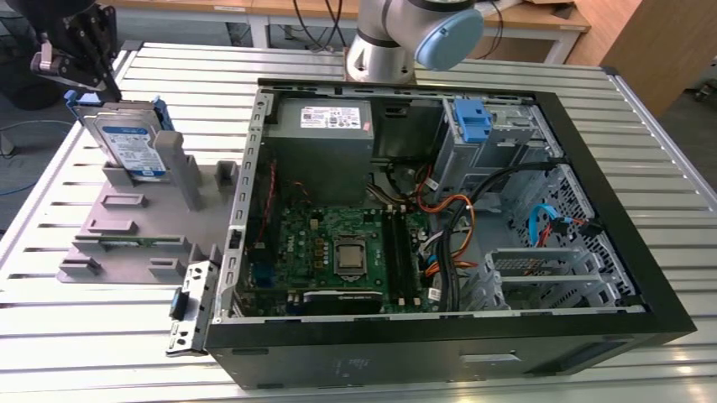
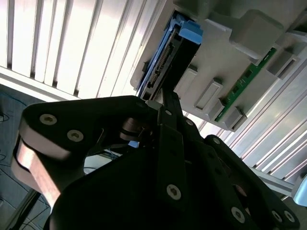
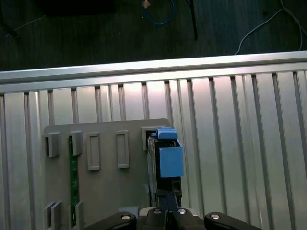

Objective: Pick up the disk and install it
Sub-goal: 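Pick up the disk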

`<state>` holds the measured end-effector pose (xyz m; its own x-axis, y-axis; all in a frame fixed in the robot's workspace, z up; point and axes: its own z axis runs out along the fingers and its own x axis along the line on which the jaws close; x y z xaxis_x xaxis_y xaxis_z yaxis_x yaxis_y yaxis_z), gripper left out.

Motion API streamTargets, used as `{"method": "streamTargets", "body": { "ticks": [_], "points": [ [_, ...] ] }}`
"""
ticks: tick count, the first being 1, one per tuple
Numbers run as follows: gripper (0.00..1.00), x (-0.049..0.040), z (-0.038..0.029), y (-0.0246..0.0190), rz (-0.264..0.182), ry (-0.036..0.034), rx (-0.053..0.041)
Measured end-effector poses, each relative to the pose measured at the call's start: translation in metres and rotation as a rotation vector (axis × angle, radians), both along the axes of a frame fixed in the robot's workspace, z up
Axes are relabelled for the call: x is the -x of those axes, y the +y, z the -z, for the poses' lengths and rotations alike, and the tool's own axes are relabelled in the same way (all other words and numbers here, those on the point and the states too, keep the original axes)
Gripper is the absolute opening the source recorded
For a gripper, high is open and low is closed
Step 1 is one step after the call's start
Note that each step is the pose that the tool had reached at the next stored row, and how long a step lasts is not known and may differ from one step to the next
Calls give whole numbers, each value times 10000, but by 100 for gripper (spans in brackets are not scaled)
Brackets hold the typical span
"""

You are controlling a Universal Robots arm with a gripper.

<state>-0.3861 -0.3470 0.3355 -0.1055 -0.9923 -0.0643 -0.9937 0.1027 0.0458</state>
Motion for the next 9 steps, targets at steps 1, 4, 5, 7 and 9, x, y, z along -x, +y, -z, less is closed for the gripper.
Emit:
{"method": "streamTargets", "body": {
  "ticks": [1,4,5,7,9],
  "points": [
    [11,0,0,0,0,1,0],
    [11,0,1,0,0,0,-1],
    [11,0,1,0,0,-2,-14],
    [11,0,2,0,-1,-19,-87],
    [11,0,3,0,0,-18,-88]
  ]
}}
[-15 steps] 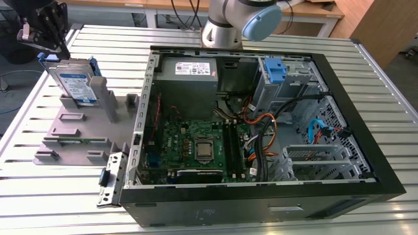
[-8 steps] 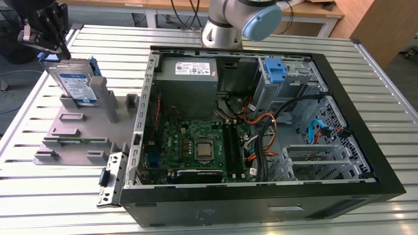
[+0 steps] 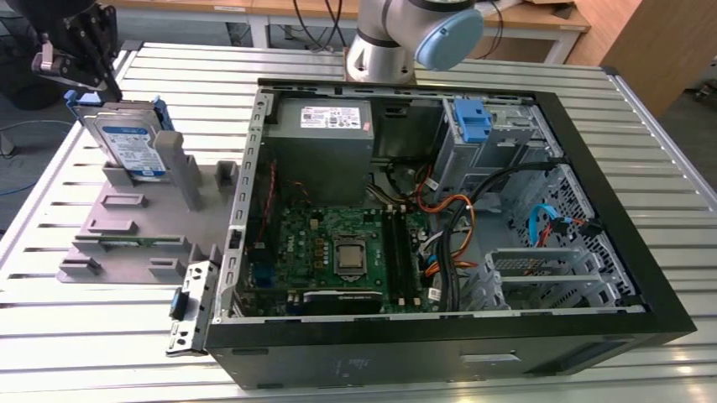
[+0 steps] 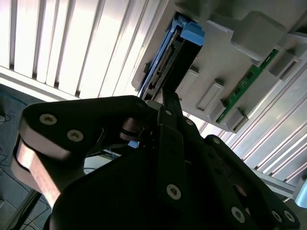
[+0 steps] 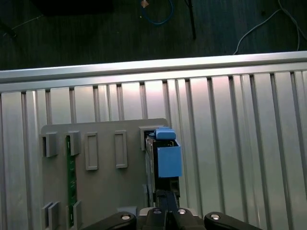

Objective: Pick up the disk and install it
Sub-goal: 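Pick up the disk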

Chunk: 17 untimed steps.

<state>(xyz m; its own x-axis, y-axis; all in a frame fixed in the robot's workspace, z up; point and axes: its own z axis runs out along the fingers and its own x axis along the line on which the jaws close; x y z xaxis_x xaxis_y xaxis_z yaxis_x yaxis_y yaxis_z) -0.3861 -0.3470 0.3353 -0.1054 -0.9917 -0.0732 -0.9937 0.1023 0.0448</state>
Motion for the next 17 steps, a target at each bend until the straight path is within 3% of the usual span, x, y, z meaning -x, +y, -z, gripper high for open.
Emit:
{"method": "streamTargets", "body": {
  "ticks": [17],
  "points": [
    [11,1,12,0,0,0,-2]
  ]
}}
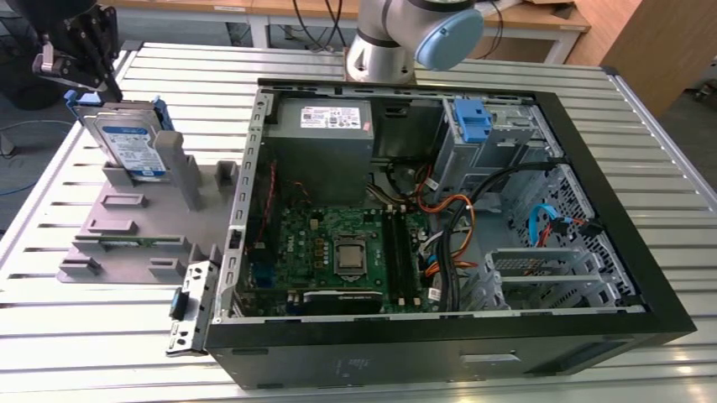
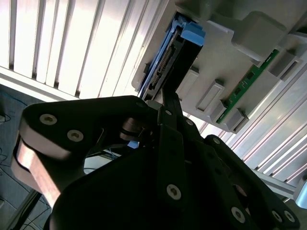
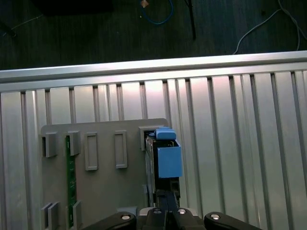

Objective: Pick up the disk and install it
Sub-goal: 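Pick up the disk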

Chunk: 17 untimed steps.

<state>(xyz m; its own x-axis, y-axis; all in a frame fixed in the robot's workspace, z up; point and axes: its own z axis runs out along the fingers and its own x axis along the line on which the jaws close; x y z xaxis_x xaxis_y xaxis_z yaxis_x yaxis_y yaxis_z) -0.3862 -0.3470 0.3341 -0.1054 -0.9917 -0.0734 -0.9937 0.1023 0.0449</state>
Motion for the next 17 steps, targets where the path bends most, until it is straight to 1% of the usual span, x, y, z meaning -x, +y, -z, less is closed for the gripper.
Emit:
{"method": "streamTargets", "body": {
  "ticks": [1,2,3,6,7,8,9,11,12,13,14,15,17],
  "points": [
    [11,0,0,0,0,0,0],
    [17,0,0,0,0,0,-1],
    [17,0,0,0,0,0,-1],
    [35,0,0,0,0,0,-1],
    [35,0,0,0,0,0,-1],
    [41,0,0,0,0,0,-1],
    [41,0,0,0,0,1,-1],
    [53,0,0,0,0,1,-1],
    [53,0,0,0,0,1,-1],
    [58,0,0,0,0,0,-1],
    [58,1,0,0,0,0,-1],
    [64,1,0,0,0,0,-2],
    [64,1,3,0,0,-1,-2]
  ]
}}
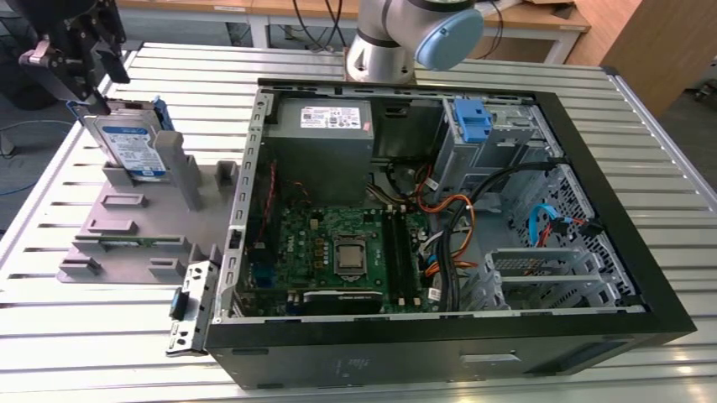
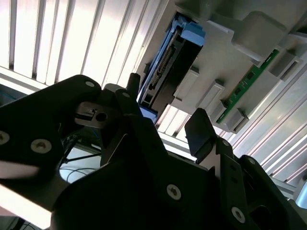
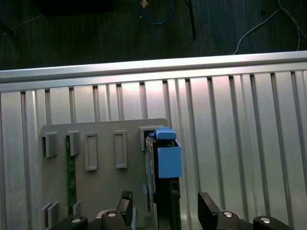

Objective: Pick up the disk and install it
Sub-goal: 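Pick up the disk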

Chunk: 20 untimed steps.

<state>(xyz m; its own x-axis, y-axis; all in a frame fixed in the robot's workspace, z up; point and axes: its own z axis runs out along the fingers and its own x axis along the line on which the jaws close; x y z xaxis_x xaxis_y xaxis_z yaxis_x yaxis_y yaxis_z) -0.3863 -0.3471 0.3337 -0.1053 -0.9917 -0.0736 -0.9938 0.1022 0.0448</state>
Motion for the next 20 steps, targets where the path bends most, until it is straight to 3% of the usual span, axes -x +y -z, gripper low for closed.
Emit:
{"method": "streamTargets", "body": {
  "ticks": [13,20],
  "points": [
    [64,12,211,0,0,0,0],
    [64,15,275,0,-2,1,1]
  ]
}}
